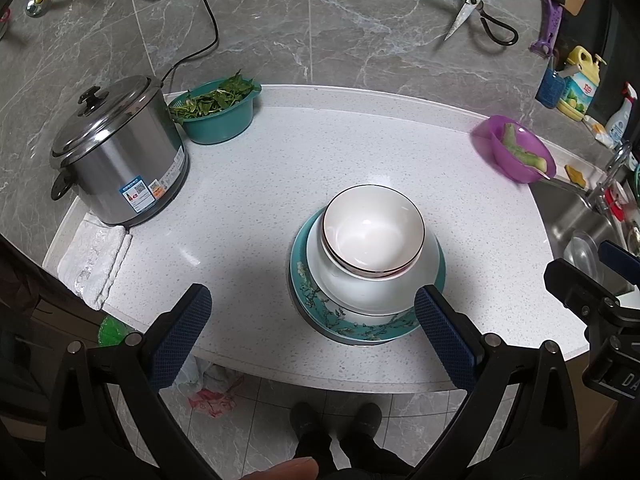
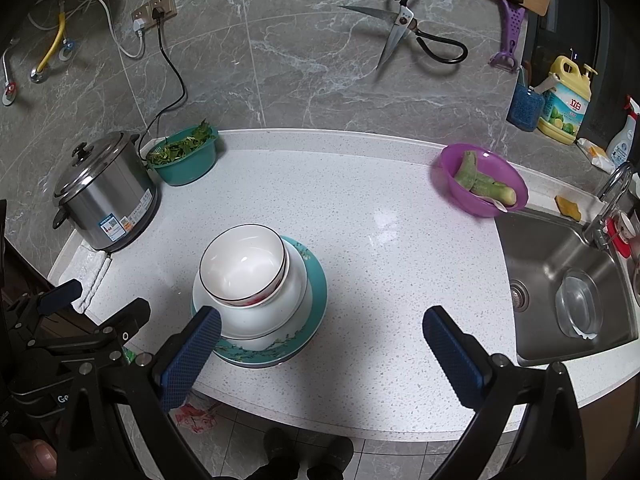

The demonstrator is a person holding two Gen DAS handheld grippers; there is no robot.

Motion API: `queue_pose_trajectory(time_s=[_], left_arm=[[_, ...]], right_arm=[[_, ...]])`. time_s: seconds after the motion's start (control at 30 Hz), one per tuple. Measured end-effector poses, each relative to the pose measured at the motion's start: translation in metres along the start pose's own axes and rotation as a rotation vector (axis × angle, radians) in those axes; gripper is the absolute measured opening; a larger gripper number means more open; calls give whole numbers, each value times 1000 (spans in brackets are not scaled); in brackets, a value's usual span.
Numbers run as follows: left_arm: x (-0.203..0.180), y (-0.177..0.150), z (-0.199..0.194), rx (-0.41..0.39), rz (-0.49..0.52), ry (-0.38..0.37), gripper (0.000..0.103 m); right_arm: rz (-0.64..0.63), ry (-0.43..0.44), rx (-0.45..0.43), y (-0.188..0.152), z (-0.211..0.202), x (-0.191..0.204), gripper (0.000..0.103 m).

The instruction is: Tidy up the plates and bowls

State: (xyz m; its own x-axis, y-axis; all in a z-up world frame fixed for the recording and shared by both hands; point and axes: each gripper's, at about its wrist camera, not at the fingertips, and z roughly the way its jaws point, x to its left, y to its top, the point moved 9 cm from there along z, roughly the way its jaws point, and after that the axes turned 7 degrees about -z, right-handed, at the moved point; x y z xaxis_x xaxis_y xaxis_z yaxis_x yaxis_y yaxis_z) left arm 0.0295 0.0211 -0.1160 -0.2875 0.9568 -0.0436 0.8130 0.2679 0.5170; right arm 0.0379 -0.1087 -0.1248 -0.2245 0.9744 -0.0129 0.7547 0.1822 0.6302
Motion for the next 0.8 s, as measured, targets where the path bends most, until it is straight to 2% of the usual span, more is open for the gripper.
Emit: queue_pose_trajectory(time_s=[0.8], left_arm=[[-1,4,8,4,9,-6,103]], right_arm=[[-6,2,4,1,4,-5,103]])
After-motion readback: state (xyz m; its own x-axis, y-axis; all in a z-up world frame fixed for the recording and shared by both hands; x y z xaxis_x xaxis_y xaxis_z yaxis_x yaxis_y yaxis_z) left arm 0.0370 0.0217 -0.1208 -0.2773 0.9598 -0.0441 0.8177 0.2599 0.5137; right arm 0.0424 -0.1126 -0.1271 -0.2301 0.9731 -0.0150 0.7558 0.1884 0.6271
